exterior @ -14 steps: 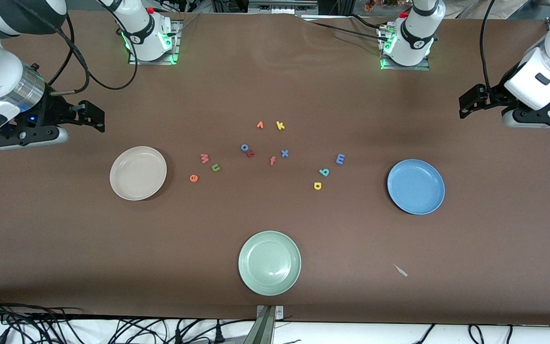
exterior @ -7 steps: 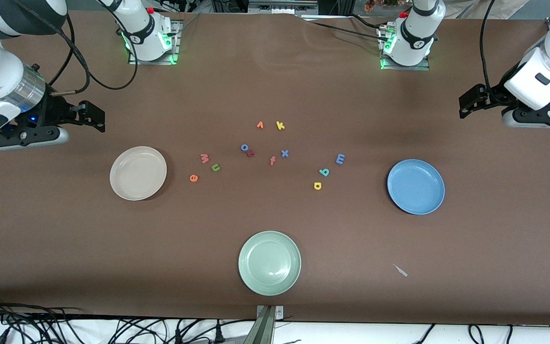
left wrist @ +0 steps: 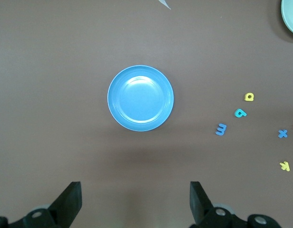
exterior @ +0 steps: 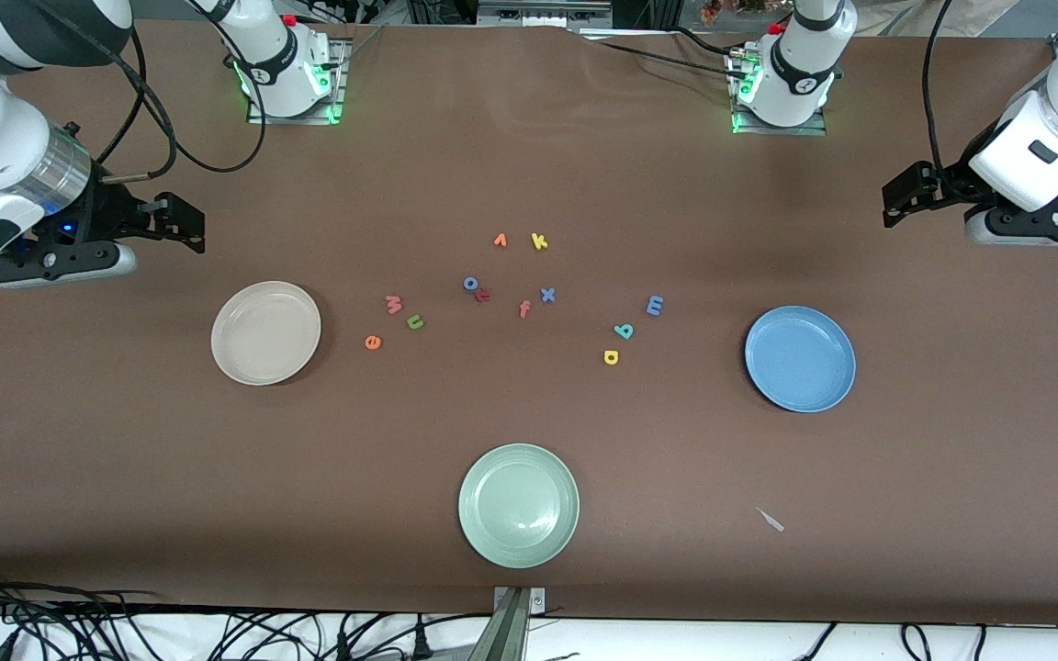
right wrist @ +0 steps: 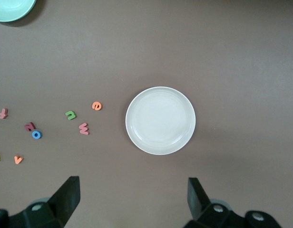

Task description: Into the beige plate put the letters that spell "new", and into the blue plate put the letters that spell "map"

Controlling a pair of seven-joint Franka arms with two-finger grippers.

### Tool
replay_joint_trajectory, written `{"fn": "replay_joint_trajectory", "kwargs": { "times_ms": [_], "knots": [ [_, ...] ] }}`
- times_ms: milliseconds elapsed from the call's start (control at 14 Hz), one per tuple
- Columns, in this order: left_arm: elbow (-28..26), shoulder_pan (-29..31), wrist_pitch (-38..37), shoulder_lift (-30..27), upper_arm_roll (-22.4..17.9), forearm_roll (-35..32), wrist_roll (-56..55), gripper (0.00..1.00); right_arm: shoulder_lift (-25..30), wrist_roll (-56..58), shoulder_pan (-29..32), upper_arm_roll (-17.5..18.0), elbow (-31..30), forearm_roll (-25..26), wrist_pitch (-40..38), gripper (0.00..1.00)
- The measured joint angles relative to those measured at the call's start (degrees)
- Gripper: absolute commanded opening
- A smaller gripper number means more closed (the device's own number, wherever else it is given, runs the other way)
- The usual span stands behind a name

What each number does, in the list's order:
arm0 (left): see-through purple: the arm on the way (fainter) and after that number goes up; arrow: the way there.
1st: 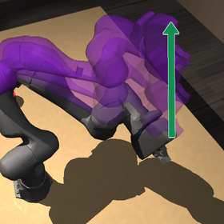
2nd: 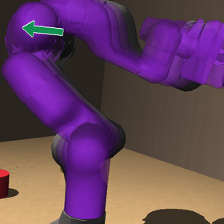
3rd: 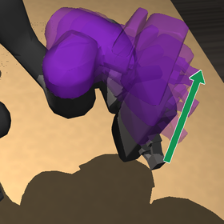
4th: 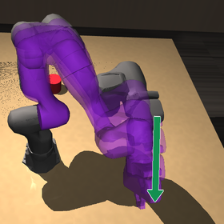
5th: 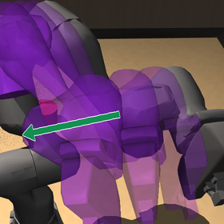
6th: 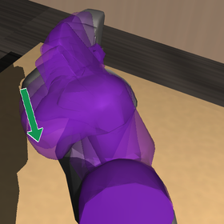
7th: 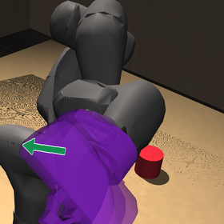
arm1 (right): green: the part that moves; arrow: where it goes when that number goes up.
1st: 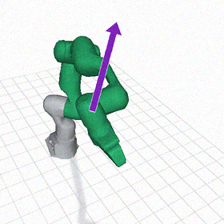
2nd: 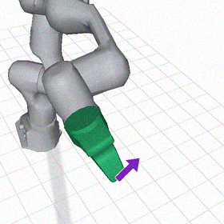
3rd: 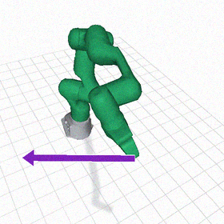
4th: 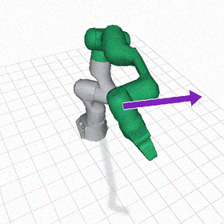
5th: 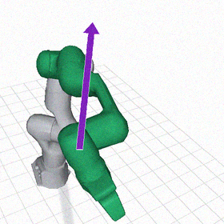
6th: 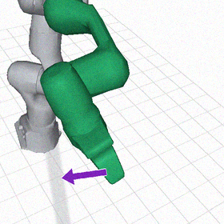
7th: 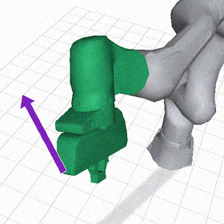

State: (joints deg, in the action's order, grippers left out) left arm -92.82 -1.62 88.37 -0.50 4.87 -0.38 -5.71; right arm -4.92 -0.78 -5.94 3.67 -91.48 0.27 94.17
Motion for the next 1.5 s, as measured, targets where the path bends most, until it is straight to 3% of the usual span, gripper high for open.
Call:
{"fn": "replay_joint_trajectory", "kwargs": {
  "times_ms": [1496],
  "knots": [
    [0.0, 0.0, 0.0, 0.0, 0.1, 0.0, 0.0, 1.0, -0.3, 0.6, 0.0, 0.0, -1.9, -0.6, 1.1, 1.0]
  ]
}}
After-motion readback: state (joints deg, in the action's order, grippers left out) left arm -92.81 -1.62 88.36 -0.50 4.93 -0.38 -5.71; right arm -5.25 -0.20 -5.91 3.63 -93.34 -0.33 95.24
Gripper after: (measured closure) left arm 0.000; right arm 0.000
